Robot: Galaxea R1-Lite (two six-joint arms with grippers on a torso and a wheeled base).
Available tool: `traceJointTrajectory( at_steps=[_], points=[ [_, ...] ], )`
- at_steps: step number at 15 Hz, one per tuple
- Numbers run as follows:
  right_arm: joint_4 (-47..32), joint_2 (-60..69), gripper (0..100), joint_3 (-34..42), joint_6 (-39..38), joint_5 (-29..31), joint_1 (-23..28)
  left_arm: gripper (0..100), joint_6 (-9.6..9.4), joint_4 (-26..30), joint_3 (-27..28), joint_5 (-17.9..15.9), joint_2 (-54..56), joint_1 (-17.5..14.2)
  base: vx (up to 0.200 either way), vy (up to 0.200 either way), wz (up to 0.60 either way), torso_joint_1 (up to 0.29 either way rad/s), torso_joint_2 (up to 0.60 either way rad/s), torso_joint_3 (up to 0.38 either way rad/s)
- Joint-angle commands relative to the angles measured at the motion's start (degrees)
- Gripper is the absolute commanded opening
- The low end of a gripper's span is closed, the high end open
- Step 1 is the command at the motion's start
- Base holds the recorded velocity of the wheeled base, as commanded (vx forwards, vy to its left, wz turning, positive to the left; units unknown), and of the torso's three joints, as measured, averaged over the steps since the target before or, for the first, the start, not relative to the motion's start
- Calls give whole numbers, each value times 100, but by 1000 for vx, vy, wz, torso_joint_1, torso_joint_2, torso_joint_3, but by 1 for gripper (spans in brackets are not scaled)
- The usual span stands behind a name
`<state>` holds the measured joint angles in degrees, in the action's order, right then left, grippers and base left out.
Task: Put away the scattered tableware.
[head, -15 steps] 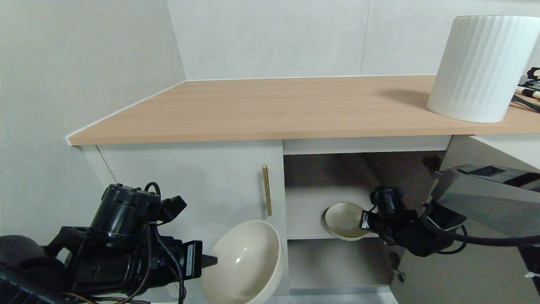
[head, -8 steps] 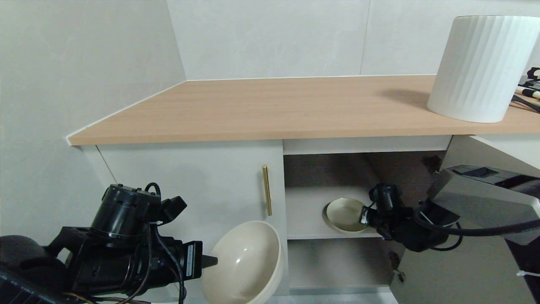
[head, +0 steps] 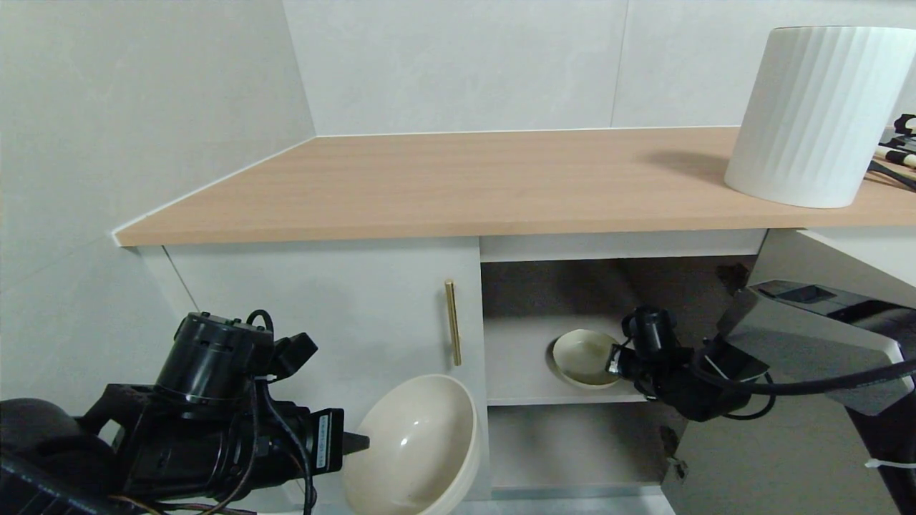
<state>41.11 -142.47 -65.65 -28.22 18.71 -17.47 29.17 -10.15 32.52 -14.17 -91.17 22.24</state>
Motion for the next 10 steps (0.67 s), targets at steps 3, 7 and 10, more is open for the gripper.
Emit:
traceJointTrajectory(
  at_steps=[3, 7, 10],
  points=[
    [3, -79, 0, -115, 1, 62, -2, 0, 1, -4, 8, 2, 3, 0, 0, 0, 0, 0, 0, 0],
    [3, -88, 100, -124, -34, 97, -2, 0, 1, -4, 8, 2, -6, 0, 0, 0, 0, 0, 0, 0],
    [3, -70, 100, -115, -43, 106, -11, 0, 1, -4, 8, 2, -6, 0, 0, 0, 0, 0, 0, 0]
  ],
)
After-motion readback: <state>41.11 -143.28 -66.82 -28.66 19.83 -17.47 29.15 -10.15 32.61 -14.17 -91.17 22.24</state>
